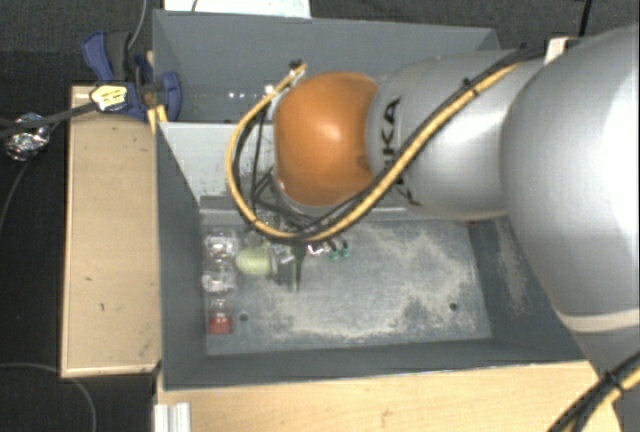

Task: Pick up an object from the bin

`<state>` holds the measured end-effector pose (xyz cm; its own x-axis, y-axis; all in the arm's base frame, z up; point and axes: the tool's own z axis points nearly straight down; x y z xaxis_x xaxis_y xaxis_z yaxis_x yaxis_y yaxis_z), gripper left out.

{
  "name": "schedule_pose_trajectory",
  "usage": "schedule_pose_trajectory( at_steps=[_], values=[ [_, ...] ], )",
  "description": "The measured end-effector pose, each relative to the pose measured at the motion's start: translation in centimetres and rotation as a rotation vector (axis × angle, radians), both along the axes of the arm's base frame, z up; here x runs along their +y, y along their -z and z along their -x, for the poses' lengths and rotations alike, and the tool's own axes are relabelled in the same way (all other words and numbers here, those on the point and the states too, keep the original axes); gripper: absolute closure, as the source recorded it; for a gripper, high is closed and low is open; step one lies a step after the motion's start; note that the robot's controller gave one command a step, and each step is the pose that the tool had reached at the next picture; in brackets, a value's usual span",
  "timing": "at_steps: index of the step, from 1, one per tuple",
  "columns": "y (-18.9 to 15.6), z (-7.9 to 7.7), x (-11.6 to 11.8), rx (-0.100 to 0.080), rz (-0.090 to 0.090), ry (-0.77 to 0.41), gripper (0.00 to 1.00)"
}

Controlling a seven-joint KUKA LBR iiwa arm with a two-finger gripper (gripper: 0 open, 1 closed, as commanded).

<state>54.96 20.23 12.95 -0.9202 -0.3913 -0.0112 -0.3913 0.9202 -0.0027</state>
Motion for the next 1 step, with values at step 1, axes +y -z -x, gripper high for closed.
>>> schedule_pose_trajectory(
  at_steps=[1],
  values=[
    [-16.08,-0.34,-1.03,-0.018,-0.007,-0.004,1.0]
  ],
)
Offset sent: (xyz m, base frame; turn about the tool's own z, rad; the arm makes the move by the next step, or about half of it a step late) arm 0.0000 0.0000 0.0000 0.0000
